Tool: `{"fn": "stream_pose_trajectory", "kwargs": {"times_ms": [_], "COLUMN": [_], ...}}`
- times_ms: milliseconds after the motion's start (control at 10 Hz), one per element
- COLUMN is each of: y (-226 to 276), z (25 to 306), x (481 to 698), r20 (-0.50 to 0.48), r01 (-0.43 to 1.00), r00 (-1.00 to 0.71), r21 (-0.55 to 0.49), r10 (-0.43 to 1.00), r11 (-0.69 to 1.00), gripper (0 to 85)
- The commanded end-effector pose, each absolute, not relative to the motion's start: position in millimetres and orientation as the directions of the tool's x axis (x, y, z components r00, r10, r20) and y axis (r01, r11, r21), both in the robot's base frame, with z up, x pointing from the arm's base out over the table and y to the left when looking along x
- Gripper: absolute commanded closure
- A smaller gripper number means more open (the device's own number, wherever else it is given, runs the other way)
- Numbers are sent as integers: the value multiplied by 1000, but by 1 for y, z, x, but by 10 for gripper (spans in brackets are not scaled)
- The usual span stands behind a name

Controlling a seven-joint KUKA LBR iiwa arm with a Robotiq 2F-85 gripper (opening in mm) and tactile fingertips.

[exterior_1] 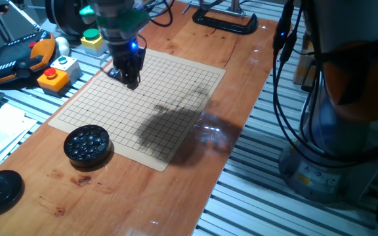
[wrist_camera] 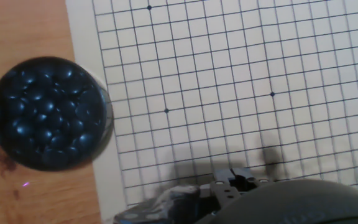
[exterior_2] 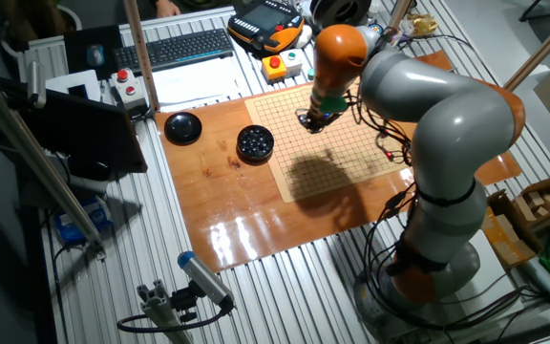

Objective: Play the first move as black on the 3-4 point in the upper right corner of the Go board

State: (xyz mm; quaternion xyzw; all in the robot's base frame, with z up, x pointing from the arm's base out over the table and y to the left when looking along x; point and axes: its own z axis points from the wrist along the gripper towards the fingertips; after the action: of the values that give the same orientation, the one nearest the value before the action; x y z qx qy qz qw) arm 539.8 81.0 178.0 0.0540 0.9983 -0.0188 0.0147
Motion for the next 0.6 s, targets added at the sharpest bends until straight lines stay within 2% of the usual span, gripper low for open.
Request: {"fn": "stream_pose_trajectory", "kwargs": {"times_ms": [0,500], "y": [85,92], "z": [178,165], "x": [539,537], "r20": [-28,-22], "r01": [107,87], "r00": [-994,-996], "r21": [-31,3], "r10": [106,87], "r11": [994,996], "gripper": [843,843]}}
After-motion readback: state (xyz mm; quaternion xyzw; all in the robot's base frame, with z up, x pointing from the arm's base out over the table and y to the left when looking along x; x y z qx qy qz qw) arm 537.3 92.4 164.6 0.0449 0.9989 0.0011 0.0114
